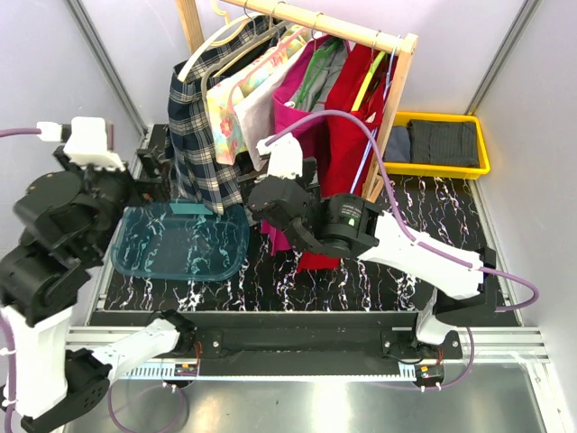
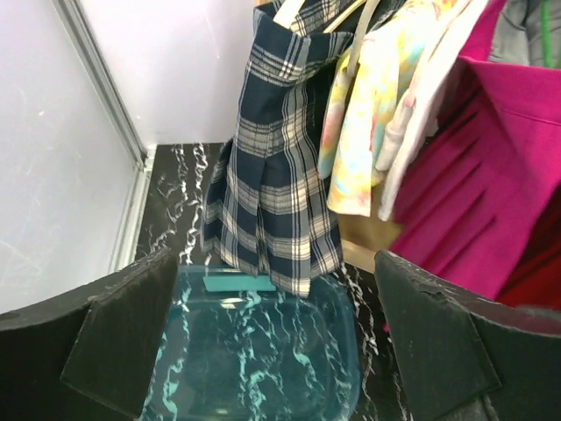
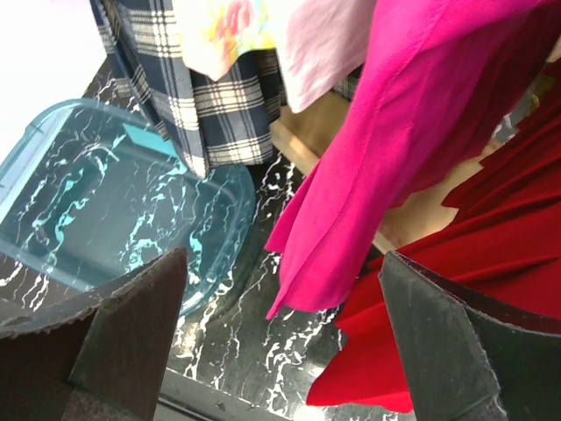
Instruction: Remove the skirt from the hanger
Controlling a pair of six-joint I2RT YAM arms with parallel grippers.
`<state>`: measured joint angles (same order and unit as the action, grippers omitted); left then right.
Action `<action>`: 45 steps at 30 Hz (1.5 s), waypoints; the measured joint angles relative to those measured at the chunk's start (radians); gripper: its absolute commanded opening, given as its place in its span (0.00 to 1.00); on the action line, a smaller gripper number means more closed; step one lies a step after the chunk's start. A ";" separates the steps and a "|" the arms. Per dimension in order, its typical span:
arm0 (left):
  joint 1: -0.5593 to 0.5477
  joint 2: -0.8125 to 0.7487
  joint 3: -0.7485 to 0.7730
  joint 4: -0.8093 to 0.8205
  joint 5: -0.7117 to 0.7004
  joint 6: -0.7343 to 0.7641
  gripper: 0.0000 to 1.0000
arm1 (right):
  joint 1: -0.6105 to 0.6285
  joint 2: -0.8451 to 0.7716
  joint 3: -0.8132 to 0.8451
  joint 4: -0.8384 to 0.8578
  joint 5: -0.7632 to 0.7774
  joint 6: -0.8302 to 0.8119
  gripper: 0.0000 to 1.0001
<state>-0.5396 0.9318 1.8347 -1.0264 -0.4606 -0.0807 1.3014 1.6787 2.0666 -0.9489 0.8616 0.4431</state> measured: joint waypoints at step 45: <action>0.509 0.917 0.600 0.426 0.817 -0.037 0.99 | 0.133 -0.215 -0.355 0.395 0.035 -0.152 0.98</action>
<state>-0.0307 1.8484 2.4348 -0.6003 0.3561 -0.1177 1.4342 1.4635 1.7119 -0.5541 0.8967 0.2913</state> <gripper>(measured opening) 0.984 0.978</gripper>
